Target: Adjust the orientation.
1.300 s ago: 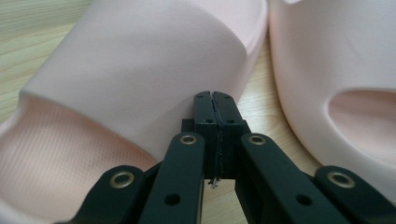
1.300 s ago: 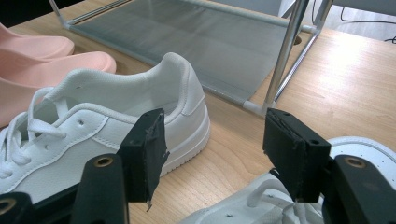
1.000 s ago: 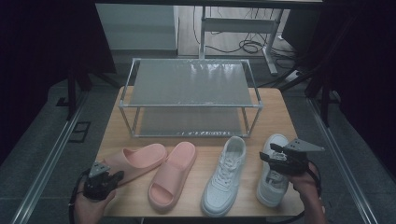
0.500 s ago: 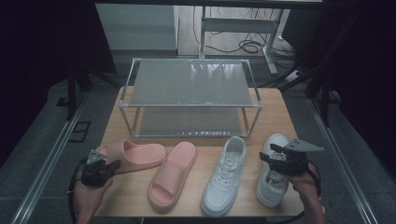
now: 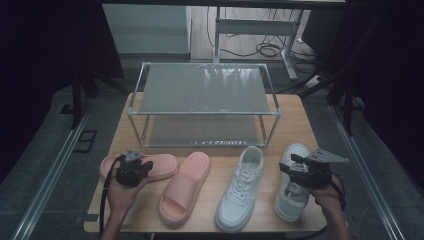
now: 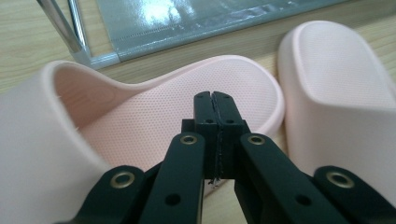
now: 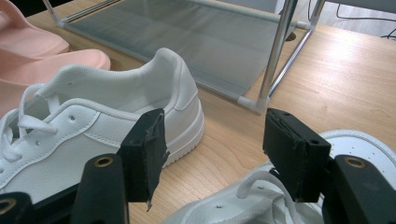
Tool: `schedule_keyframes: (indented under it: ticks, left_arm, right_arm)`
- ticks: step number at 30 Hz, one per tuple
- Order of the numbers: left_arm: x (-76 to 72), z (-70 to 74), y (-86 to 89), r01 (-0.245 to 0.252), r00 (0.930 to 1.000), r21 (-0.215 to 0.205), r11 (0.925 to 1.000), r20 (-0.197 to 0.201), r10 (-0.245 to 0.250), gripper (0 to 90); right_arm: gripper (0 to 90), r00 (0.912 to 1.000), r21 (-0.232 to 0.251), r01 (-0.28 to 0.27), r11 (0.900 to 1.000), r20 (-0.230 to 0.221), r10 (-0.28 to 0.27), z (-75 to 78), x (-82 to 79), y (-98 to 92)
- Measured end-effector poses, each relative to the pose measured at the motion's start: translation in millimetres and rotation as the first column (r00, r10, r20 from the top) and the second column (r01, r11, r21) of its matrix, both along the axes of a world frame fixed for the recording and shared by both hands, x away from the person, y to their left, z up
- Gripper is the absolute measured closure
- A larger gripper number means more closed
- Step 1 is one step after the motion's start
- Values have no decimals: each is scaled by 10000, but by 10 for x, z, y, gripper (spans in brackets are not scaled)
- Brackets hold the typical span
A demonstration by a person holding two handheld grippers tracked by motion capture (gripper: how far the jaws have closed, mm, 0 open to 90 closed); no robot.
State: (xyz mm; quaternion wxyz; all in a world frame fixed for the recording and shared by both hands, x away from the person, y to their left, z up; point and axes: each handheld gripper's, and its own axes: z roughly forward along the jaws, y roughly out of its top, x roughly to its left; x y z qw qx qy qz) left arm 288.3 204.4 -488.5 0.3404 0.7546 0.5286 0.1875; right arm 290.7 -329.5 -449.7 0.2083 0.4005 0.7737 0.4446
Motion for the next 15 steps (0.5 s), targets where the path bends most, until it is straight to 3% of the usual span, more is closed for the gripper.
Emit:
schedule_keyframes:
  ticks: [9,15]
  left_arm:
    - [39,-124,86,-474,9981,418,9980,-381,490,900]
    - [4,-140,143,-501,9977,285,9983,-450,514,900]
  right_arm:
    - [397,10000,-3,-22,10000,-14,22,-6,-2,14]
    - [397,10000,-50,-59,10000,-56,58,-16,-2,34]
